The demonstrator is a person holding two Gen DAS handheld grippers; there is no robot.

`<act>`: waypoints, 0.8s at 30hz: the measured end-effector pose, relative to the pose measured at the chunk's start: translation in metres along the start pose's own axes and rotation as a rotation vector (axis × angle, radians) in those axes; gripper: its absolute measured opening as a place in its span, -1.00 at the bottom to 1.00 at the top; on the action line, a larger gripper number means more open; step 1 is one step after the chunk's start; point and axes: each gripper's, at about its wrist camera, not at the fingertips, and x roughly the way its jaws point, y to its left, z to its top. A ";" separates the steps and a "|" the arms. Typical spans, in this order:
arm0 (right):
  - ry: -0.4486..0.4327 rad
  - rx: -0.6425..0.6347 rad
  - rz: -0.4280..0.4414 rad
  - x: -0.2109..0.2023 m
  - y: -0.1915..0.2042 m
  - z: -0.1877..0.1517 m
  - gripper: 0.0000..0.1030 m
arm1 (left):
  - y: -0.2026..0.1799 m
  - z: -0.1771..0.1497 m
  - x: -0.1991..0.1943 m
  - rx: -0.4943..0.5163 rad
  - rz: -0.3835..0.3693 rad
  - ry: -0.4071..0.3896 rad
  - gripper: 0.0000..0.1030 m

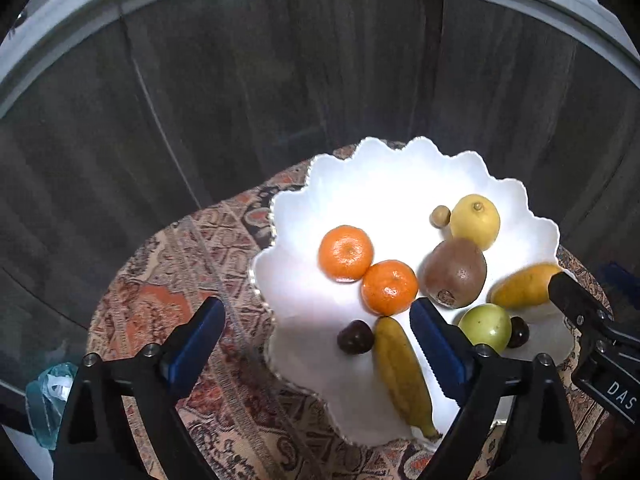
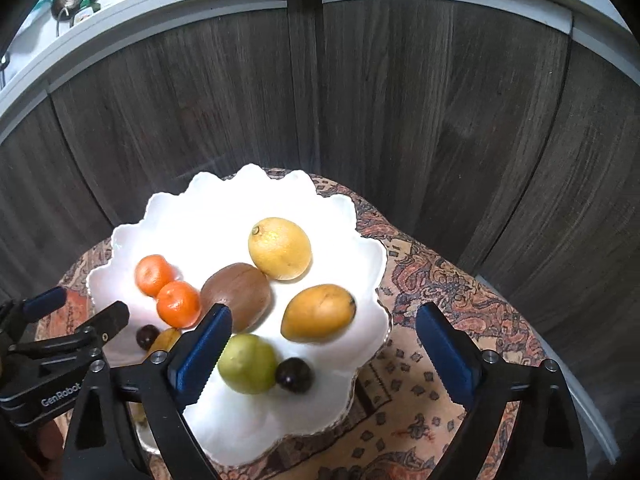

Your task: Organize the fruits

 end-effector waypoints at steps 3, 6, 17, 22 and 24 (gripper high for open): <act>-0.009 0.008 0.003 -0.012 -0.001 -0.002 0.85 | 0.001 0.000 -0.015 0.000 0.013 -0.019 0.86; -0.022 0.012 0.004 -0.027 0.000 -0.003 0.85 | 0.004 -0.002 -0.033 0.001 0.024 -0.043 0.90; -0.094 0.021 0.011 -0.093 0.004 -0.012 0.92 | 0.014 -0.014 -0.103 -0.003 0.046 -0.122 0.99; -0.121 0.020 0.014 -0.121 0.006 -0.019 0.92 | 0.016 -0.025 -0.130 -0.005 0.046 -0.151 0.99; -0.131 0.021 0.015 -0.130 0.006 -0.022 0.92 | 0.017 -0.030 -0.141 -0.004 0.050 -0.162 0.99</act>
